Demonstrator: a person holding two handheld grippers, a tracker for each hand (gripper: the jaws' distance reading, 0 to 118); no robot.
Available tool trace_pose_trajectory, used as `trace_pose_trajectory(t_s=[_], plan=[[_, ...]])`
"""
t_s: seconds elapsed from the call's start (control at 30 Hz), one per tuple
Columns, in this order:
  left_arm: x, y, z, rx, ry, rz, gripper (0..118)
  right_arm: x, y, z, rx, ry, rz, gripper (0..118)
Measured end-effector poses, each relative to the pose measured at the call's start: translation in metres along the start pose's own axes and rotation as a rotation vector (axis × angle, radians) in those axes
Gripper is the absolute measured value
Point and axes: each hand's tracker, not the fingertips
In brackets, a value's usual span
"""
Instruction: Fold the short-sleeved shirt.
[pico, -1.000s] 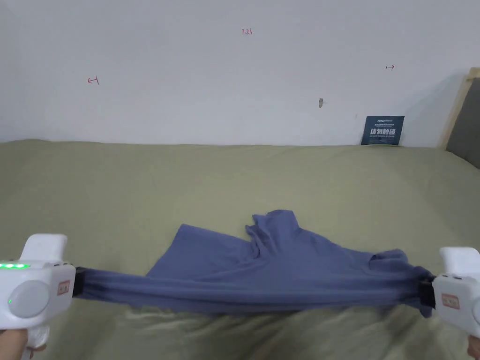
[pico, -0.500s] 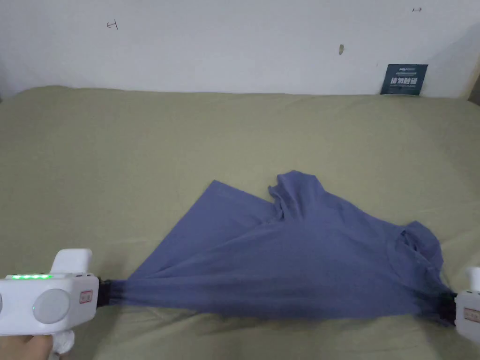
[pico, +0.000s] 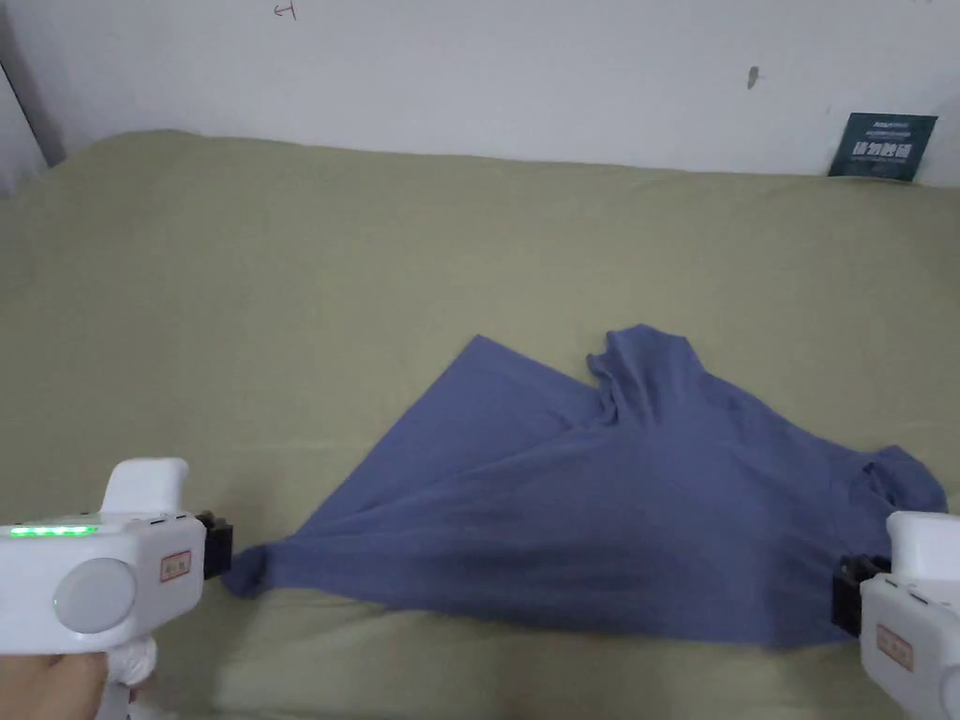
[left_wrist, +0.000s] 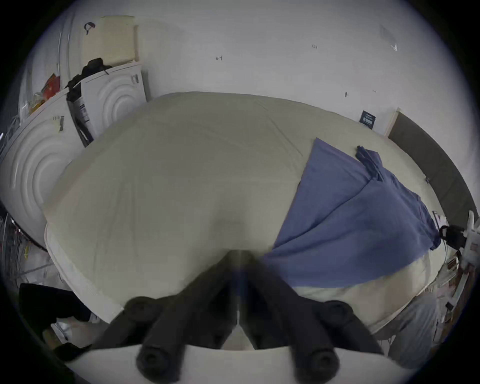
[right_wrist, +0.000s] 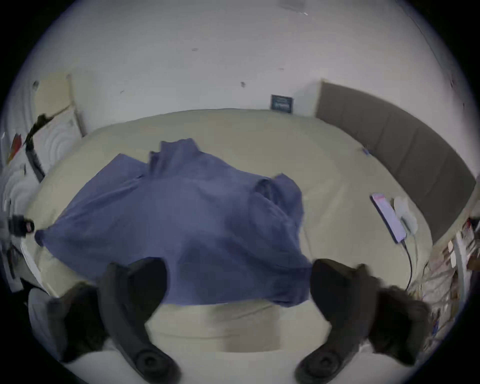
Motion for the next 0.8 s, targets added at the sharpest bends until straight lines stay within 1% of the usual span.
trace_pose_trajectory(t_s=[0.03, 0.07, 0.1, 0.13, 0.23, 0.27, 0.3, 0.33, 0.37, 0.4, 0.43, 0.47, 0.5, 0.6, 0.63, 0.67, 0.7, 0.73, 0.77, 0.8], plan=[[-0.002, -0.002, 0.000, 0.000, 0.016, 0.012, 0, -0.004, -0.013, 0.003, 0.015, -0.002, -0.018, 0], [-0.007, -0.003, -0.002, -0.028, 0.002, 0.012, 0, -0.010, -0.017, 0.004, 0.005, 0.076, -0.026, 0], [-0.009, -0.005, -0.004, -0.036, -0.028, 0.021, 0, -0.014, -0.012, 0.001, -0.013, 0.107, -0.040, 0], [-0.010, -0.004, -0.003, -0.044, -0.026, 0.019, 0, -0.018, -0.013, 0.000, -0.015, 0.110, -0.047, 0], [-0.012, -0.003, -0.008, -0.058, -0.053, 0.008, 0, -0.031, -0.011, -0.002, -0.015, 0.104, -0.006, 0], [-0.010, 0.002, -0.007, -0.068, -0.074, 0.010, 2, -0.034, -0.009, -0.004, -0.019, 0.113, 0.001, 0], [-0.008, 0.004, -0.010, -0.088, -0.126, 0.017, 20, -0.035, -0.009, -0.005, -0.026, 0.122, 0.005, 0], [-0.006, 0.005, -0.014, -0.115, -0.156, 0.012, 75, -0.038, -0.009, -0.007, -0.030, 0.125, 0.009, 0], [-0.002, 0.006, -0.020, -0.144, -0.181, -0.015, 114, -0.039, -0.007, -0.008, -0.032, 0.126, 0.018, 0], [0.001, 0.008, -0.025, -0.141, -0.151, -0.030, 118, -0.040, -0.006, -0.010, -0.036, 0.128, 0.027, 0], [0.006, 0.005, -0.029, -0.139, -0.108, -0.065, 110, -0.041, -0.006, -0.011, -0.038, 0.132, 0.030, 0], [0.007, 0.007, -0.036, -0.118, -0.083, -0.084, 106, -0.042, -0.005, -0.012, -0.042, 0.137, 0.033, 0], [0.007, 0.007, -0.046, -0.159, -0.056, -0.094, 101, -0.041, -0.006, -0.016, -0.048, 0.143, 0.031, 0], [0.008, 0.015, -0.054, -0.237, -0.071, -0.080, 89, -0.038, -0.003, -0.025, -0.061, 0.147, 0.036, 0], [0.008, 0.015, -0.055, -0.249, -0.078, -0.076, 72, -0.038, 0.000, -0.026, -0.062, 0.146, 0.048, 0], [0.004, 0.007, -0.065, -0.225, -0.064, -0.071, 71, -0.036, 0.004, -0.029, -0.062, 0.141, 0.056, 0], [0.003, 0.007, -0.064, -0.219, -0.061, -0.081, 67, -0.034, 0.009, -0.032, -0.060, 0.138, 0.063, 0], [0.003, 0.009, -0.061, -0.209, -0.093, -0.087, 39, -0.031, 0.014, -0.037, -0.061, 0.141, 0.070, 0], [0.003, 0.010, -0.058, -0.182, -0.117, -0.079, 3, -0.028, 0.022, -0.044, -0.065, 0.145, 0.078, 0], [0.014, 0.009, -0.051, -0.175, -0.110, -0.062, 3, -0.026, 0.031, -0.052, -0.065, 0.141, 0.093, 0]])
